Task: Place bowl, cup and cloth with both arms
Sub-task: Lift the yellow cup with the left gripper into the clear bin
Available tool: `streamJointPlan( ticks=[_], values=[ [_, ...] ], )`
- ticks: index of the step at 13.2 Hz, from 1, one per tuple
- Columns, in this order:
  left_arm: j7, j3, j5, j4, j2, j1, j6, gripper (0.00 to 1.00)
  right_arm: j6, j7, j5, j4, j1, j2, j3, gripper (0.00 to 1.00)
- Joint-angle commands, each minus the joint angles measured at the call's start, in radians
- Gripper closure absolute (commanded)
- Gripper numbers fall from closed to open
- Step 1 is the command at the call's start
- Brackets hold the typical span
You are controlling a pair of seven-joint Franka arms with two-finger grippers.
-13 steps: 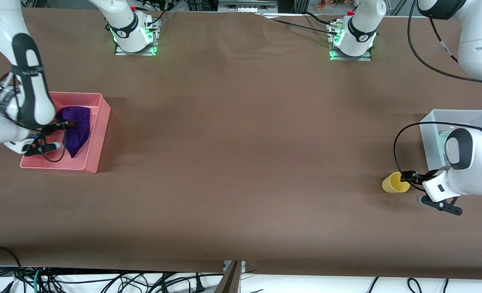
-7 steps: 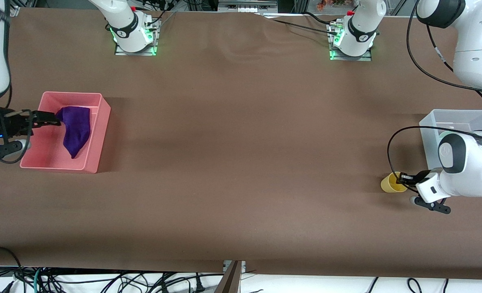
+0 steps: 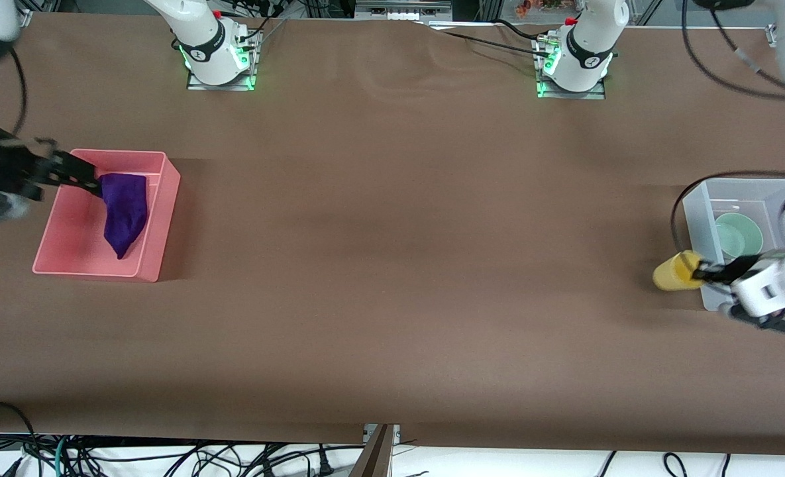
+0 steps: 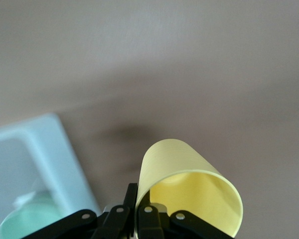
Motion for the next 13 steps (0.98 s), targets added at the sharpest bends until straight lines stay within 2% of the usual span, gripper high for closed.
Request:
streamJointPlan(
  ticks=[1,3,6,8,9,10,11,13],
  values=[
    [0.181,0.026,0.107,-0.037,-0.066,0.059,-0.047,1.00,-0.005,0.001,-0.046,-0.021,-0.011,-0.042,0.008,0.00],
    [0.286,0.027,0.136,-0.061,-0.049,0.156,0.014,1.00,-0.041,0.013,-0.046,-0.024,-0.011,-0.040,0.015,0.00],
    [0.387,0.027,0.135,-0.243,-0.048,0.257,0.289,1.00,-0.052,0.013,-0.034,-0.022,-0.008,-0.037,0.013,0.00],
    [0.424,0.027,0.135,-0.297,-0.031,0.283,0.405,1.00,-0.063,0.012,-0.033,-0.018,-0.008,-0.030,0.013,0.00],
    [0.450,0.025,0.135,-0.297,-0.028,0.288,0.410,0.85,-0.068,0.012,-0.034,-0.016,-0.005,-0.023,0.012,0.00],
    [0.482,0.022,0.135,-0.293,-0.032,0.285,0.405,0.16,-0.066,0.010,-0.036,-0.016,-0.003,-0.020,0.010,0.00],
    [0.501,0.014,0.135,-0.285,-0.046,0.283,0.390,0.00,-0.066,0.009,-0.037,-0.015,-0.002,-0.017,0.010,0.00],
    [0.496,-0.030,0.130,-0.259,-0.099,0.277,0.296,0.00,-0.062,0.006,-0.037,-0.015,-0.002,-0.016,0.010,0.00]
  ],
)
